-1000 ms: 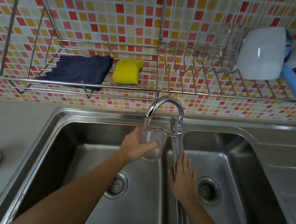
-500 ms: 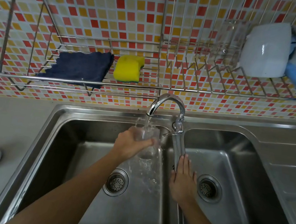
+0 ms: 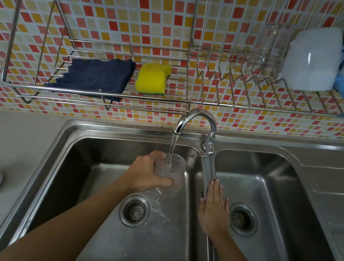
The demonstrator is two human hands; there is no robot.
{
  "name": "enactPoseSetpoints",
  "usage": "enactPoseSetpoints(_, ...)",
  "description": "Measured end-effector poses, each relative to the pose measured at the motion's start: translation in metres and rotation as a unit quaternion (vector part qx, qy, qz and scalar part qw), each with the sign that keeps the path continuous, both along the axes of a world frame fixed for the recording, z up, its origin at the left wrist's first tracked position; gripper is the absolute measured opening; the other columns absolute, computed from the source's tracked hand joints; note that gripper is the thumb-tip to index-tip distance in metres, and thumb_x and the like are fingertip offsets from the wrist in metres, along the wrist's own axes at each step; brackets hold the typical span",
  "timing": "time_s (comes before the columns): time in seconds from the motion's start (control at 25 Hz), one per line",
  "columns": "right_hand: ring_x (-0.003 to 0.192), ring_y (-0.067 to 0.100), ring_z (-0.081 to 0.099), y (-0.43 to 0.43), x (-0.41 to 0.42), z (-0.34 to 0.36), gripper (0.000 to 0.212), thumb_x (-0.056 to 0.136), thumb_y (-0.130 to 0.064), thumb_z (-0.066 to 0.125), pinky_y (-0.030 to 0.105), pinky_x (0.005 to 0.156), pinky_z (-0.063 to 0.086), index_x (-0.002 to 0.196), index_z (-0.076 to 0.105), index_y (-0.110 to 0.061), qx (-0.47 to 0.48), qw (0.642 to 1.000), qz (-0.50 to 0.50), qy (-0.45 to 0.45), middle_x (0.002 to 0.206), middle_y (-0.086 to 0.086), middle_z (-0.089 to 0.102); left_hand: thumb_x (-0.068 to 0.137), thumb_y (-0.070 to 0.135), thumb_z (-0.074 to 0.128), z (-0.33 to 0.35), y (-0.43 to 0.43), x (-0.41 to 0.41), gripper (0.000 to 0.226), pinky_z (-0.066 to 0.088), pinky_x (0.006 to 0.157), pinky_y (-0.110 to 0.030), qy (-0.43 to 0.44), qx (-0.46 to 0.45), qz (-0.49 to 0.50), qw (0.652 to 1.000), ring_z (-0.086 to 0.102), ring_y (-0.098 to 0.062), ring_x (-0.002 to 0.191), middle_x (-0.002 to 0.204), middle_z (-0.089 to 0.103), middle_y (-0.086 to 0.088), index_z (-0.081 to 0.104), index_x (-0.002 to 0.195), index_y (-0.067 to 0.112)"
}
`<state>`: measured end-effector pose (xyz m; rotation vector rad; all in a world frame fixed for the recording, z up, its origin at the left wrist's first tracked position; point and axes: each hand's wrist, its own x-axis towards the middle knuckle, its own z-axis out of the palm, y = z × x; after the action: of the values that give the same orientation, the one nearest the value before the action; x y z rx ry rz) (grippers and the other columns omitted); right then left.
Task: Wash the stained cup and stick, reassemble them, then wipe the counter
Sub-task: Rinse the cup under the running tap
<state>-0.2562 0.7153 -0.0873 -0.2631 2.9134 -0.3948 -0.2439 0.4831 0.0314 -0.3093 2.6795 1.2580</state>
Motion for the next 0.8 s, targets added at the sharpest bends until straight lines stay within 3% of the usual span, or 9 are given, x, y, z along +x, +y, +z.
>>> enactPoseSetpoints(0.12, 0.140, 0.015, -0.013, 0.000, 0.000, 0.001, 0.073, 0.083, -0.047, -0.008, 0.038, 0.111, -0.006, 0.148, -0.003, -0.013, -0.008, 1.000, 0.002, 0.006, 0.155, 0.002, -0.013, 0.045, 0.057, 0.077, 0.001, 0.001, -0.001, 0.084, 0.053, 0.081, -0.025, 0.007, 0.002, 0.006, 1.000, 0.061, -0.008, 0.095, 0.104, 0.064, 0.009, 0.051, 0.120, 0.030)
enactPoseSetpoints(0.2, 0.143, 0.021, 0.014, 0.001, -0.003, 0.005, 0.066, 0.090, -0.043, 0.010, 0.039, 0.114, 0.009, 0.146, 0.022, -0.009, -0.089, 0.995, -0.030, 0.036, 0.156, 0.005, 0.016, 0.051, 0.048, 0.081, 0.001, 0.000, -0.002, 0.079, 0.053, 0.078, -0.024, 0.012, 0.008, 0.004, 1.000, 0.061, -0.008, 0.094, 0.105, 0.063, 0.009, 0.050, 0.121, 0.030)
enactPoseSetpoints(0.28, 0.125, 0.028, 0.045, 0.004, -0.014, 0.012, 0.053, 0.092, -0.035, 0.025, 0.039, 0.106, 0.032, 0.130, 0.048, -0.005, -0.186, 0.976, -0.072, 0.090, 0.135, 0.013, 0.049, 0.051, 0.046, 0.081, 0.001, -0.002, -0.002, 0.078, 0.052, 0.078, -0.023, 0.015, 0.007, -0.001, 1.000, 0.061, -0.009, 0.095, 0.105, 0.063, 0.008, 0.050, 0.120, 0.030)
enactPoseSetpoints(0.32, 0.117, 0.027, 0.049, 0.004, -0.024, 0.017, 0.042, 0.093, -0.026, 0.034, 0.038, 0.102, 0.037, 0.123, 0.052, -0.004, -0.214, 0.966, -0.083, 0.118, 0.126, 0.014, 0.054, 0.051, 0.046, 0.082, 0.000, -0.003, -0.002, 0.078, 0.052, 0.078, -0.023, 0.020, 0.008, 0.000, 1.000, 0.062, -0.010, 0.095, 0.105, 0.063, 0.008, 0.049, 0.121, 0.029)
enactPoseSetpoints(0.4, 0.115, 0.027, 0.050, 0.000, -0.046, 0.032, 0.031, 0.090, -0.008, 0.047, 0.034, 0.102, 0.037, 0.120, 0.054, -0.003, -0.231, 0.958, -0.078, 0.149, 0.122, 0.014, 0.056, 0.052, 0.044, 0.084, -0.001, -0.006, -0.001, 0.077, 0.052, 0.078, -0.021, 0.022, 0.017, 0.000, 1.000, 0.063, -0.009, 0.094, 0.103, 0.064, 0.010, 0.050, 0.119, 0.031)
enactPoseSetpoints(0.52, 0.111, 0.024, 0.052, -0.012, -0.075, 0.062, 0.039, 0.085, 0.003, 0.050, 0.028, 0.097, 0.037, 0.123, 0.053, -0.006, -0.203, 0.966, -0.008, 0.159, 0.120, 0.010, 0.056, 0.052, 0.041, 0.085, -0.001, -0.006, -0.002, 0.074, 0.054, 0.078, -0.025, 0.026, 0.015, -0.012, 0.999, 0.063, -0.007, 0.090, 0.102, 0.064, 0.010, 0.050, 0.118, 0.031)
enactPoseSetpoints(0.68, 0.125, 0.023, 0.043, -0.026, -0.103, 0.073, 0.058, 0.081, 0.007, 0.048, 0.035, 0.108, 0.035, 0.134, 0.045, -0.017, -0.086, 0.981, 0.150, 0.083, 0.135, 0.007, 0.049, 0.055, 0.034, 0.086, -0.002, -0.009, -0.002, 0.074, 0.054, 0.080, -0.025, 0.035, 0.018, -0.028, 0.999, 0.061, -0.005, 0.091, 0.101, 0.061, 0.013, 0.049, 0.119, 0.030)
enactPoseSetpoints(0.8, 0.134, 0.023, 0.035, -0.032, -0.115, 0.065, 0.066, 0.079, 0.008, 0.052, 0.039, 0.110, 0.033, 0.137, 0.041, -0.021, 0.003, 0.979, 0.200, 0.033, 0.142, 0.007, 0.043, 0.053, 0.035, 0.086, -0.004, -0.013, -0.001, 0.077, 0.056, 0.082, -0.028, 0.037, 0.018, -0.026, 0.999, 0.062, -0.007, 0.092, 0.102, 0.061, 0.011, 0.049, 0.121, 0.029)
